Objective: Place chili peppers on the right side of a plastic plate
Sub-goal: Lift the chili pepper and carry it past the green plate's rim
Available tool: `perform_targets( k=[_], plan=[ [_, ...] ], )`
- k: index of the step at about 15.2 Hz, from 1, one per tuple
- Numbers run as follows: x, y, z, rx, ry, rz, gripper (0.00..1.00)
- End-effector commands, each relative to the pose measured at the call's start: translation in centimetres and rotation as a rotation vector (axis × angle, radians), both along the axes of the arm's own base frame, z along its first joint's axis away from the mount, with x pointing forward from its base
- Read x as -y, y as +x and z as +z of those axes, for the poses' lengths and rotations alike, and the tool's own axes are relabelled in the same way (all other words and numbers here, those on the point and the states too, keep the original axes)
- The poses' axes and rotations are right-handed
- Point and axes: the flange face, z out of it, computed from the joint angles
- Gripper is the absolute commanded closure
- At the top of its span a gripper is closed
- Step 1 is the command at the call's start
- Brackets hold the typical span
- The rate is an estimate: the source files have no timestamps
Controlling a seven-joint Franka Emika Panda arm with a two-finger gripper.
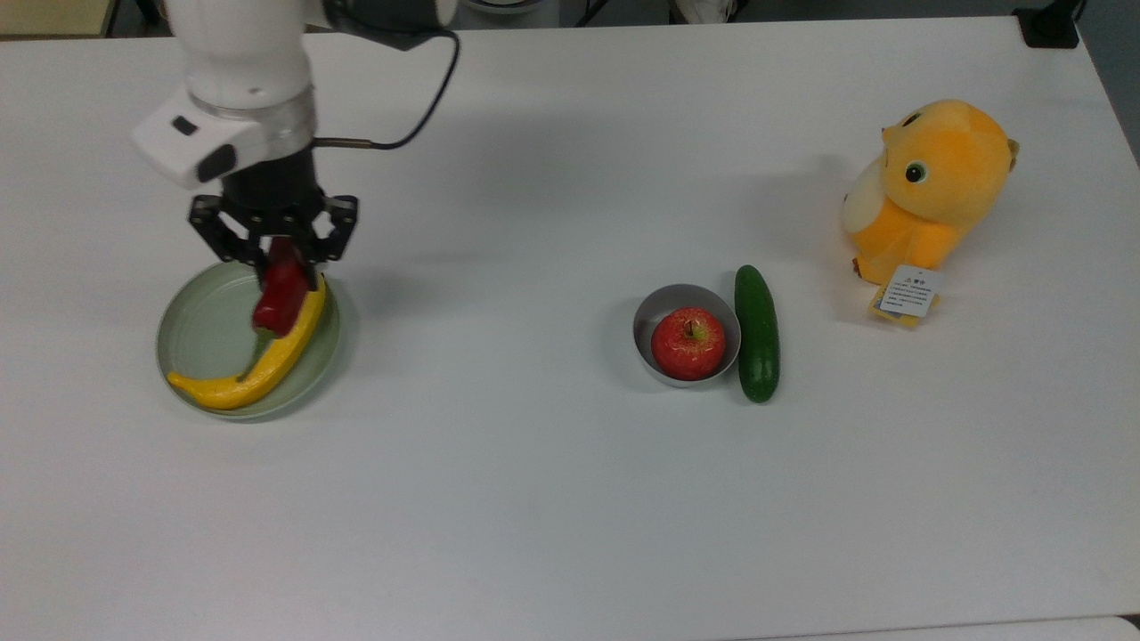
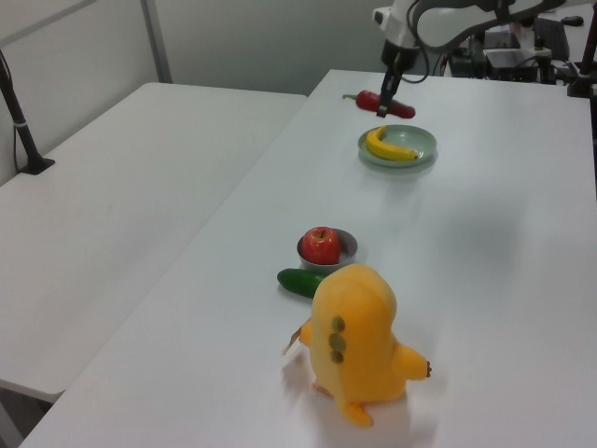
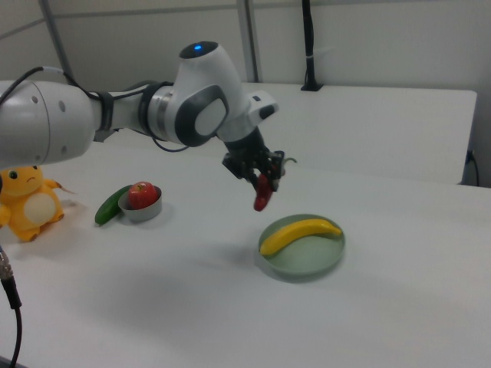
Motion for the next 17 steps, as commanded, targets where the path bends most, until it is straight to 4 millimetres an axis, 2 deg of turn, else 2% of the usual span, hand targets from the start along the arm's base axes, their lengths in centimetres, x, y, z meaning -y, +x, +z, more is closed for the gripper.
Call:
perform_targets(
  k=[1,5,9,14,17],
  plan=[
    [5.4,-0.9,0.0,-0.019,-0.02,0.021,1.0],
    [11.0,-1.9,-0.1,0.03,-0.026,0.033,1.0],
    [15.7,-2.1,-3.2,0.056,-0.067,0.047,1.0],
    [19.5,-2.3,-6.6,0.079,-0.126,0.061,1.0],
    [20.0,-2.1,-9.0,0.054,-0.153,0.115,1.0]
  ],
)
